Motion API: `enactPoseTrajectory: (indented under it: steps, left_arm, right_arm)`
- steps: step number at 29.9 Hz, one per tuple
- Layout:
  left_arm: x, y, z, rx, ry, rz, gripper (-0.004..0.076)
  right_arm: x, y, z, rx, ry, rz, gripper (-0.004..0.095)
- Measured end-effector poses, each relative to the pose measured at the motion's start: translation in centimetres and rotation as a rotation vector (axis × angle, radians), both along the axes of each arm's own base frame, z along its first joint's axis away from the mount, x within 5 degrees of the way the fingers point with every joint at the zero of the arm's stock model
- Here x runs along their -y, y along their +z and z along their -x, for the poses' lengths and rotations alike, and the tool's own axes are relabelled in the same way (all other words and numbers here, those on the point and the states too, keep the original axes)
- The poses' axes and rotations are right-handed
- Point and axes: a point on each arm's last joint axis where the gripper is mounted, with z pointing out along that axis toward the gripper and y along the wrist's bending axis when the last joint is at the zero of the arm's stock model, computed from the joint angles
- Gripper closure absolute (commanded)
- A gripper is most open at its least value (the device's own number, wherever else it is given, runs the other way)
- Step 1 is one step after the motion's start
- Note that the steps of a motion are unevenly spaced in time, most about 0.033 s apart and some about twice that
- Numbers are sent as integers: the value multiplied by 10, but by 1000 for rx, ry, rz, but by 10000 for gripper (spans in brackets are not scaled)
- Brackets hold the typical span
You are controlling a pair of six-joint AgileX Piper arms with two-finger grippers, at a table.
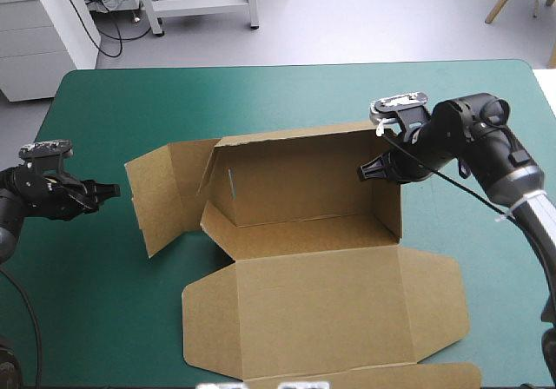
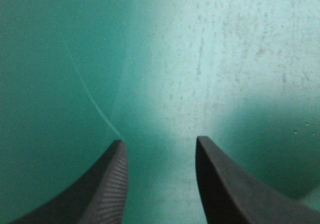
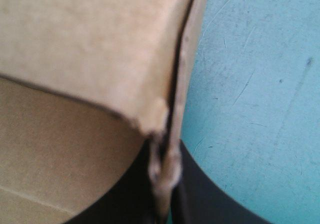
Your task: Fold the box
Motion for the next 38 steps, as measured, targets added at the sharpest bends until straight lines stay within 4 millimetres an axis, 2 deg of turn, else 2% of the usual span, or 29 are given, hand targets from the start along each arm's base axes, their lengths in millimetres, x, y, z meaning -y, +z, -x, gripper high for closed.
enactPoseTrajectory:
  steps: [9, 15, 18, 20, 22, 24, 30, 34, 38]
  left_arm:
    - [2, 0, 0, 5, -16, 18, 433]
    - [4, 1, -1, 10, -33, 31, 434]
    - [4, 0, 0, 7, -35, 32, 434]
    - [4, 0, 0, 5, -36, 32, 435]
    - [4, 0, 0, 3, -36, 34, 443]
    - [4, 0, 0, 3, -37, 35, 443]
    - [5, 0, 0, 4, -39, 42, 446]
    - [5, 0, 0, 4, -40, 42, 449]
    - [5, 1, -1, 9, -39, 43, 449]
  right_arm:
    - [7, -23, -46, -85, -50, 6, 913]
    - [5, -40, -64, -102, -14, 38, 759]
    - [4, -48, -71, -112, -5, 44, 598]
    - [2, -57, -76, -139, 8, 48, 374]
    - [1, -64, -80, -153, 13, 51, 208]
    - [0, -69, -85, -146, 14, 50, 122]
    - [-3, -61, -100, -14, 3, 24, 116]
    - [-4, -39, -105, 54, -1, 12, 123]
    - [-2, -11, -102, 75, -16, 16, 176]
